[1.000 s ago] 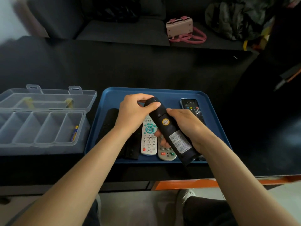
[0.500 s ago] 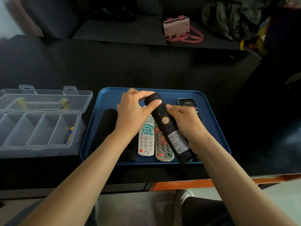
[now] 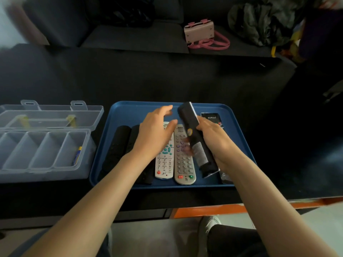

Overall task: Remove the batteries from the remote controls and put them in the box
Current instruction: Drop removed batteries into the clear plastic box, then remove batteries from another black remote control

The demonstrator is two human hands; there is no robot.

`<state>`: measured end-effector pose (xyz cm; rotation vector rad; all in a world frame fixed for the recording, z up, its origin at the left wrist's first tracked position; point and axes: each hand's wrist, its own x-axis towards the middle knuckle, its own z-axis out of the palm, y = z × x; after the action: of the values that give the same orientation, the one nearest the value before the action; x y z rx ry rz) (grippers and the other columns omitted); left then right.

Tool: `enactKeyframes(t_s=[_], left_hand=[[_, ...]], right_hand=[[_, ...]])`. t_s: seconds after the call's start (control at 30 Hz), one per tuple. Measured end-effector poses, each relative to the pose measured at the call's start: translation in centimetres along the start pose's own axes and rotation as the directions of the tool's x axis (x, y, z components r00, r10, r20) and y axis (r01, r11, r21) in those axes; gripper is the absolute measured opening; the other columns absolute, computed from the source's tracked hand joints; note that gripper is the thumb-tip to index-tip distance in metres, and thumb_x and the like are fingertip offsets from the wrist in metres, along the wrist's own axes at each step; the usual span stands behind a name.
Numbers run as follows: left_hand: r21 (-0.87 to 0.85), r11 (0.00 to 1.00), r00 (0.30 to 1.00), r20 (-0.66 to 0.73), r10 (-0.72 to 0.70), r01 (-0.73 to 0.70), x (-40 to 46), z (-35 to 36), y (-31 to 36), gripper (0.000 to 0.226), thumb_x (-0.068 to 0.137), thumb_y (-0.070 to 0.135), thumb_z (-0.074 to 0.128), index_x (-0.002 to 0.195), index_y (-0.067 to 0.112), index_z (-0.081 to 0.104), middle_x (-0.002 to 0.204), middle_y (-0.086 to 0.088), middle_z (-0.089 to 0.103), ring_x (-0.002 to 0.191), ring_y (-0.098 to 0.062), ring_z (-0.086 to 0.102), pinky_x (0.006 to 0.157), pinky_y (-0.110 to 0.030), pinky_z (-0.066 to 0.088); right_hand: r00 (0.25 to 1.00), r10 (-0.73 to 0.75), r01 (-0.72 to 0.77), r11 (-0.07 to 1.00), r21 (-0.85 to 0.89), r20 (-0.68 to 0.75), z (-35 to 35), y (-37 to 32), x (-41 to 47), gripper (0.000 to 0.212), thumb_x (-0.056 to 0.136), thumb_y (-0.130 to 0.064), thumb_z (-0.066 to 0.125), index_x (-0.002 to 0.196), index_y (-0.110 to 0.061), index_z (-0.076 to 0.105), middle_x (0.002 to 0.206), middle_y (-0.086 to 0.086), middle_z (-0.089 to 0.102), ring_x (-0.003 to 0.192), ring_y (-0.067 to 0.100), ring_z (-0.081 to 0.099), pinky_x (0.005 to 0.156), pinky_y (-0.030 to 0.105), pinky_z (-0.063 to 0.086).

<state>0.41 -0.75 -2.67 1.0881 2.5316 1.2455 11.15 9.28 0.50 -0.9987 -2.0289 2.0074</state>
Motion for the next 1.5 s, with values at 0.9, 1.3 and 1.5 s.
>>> enactKeyframes(t_s=[0.9, 1.3, 1.5], left_hand=[[0.420, 0.870, 0.941, 0.313, 0.129, -0.259, -1.3, -0.6, -1.3, 0.045, 0.095, 0.027, 0.047, 0.139, 0.024, 0.040, 0.147, 0.005, 0.037, 0.133, -0.015, 0.036, 0.107, -0.035, 0.033], [0.397, 0.890, 0.950, 0.290, 0.112, -0.226, -1.9, -1.8, -1.9, 0.037, 0.093, 0.016, 0.048, 0.130, 0.020, 0.051, 0.137, 0.003, 0.050, 0.124, -0.016, 0.047, 0.103, -0.039, 0.037], [0.390, 0.897, 0.957, 0.270, 0.105, -0.208, -1.7, -2.1, -2.0, 0.039, 0.093, 0.018, 0.049, 0.131, 0.021, 0.050, 0.135, 0.003, 0.051, 0.122, -0.016, 0.047, 0.101, -0.039, 0.040]], right_hand=[[0.890, -0.443, -0.016, 0.204, -0.979, -0.107, 1.1, 3.0, -0.6, 0.037, 0.097, -0.036, 0.046, 0.123, -0.013, 0.056, 0.135, 0.010, 0.041, 0.125, 0.026, 0.035, 0.091, 0.038, 0.038], [0.945, -0.303, -0.007, 0.361, -0.933, -0.124, 4.2, 1.6, -0.4, 0.032, 0.093, -0.031, 0.051, 0.117, -0.010, 0.046, 0.112, 0.012, 0.060, 0.103, 0.031, 0.058, 0.067, 0.032, 0.034], [0.958, -0.235, 0.004, 0.587, -0.809, -0.165, 3.8, 1.8, 0.2, 0.036, 0.088, -0.028, 0.063, 0.113, -0.005, 0.051, 0.109, 0.013, 0.062, 0.096, 0.029, 0.059, 0.067, 0.033, 0.041]])
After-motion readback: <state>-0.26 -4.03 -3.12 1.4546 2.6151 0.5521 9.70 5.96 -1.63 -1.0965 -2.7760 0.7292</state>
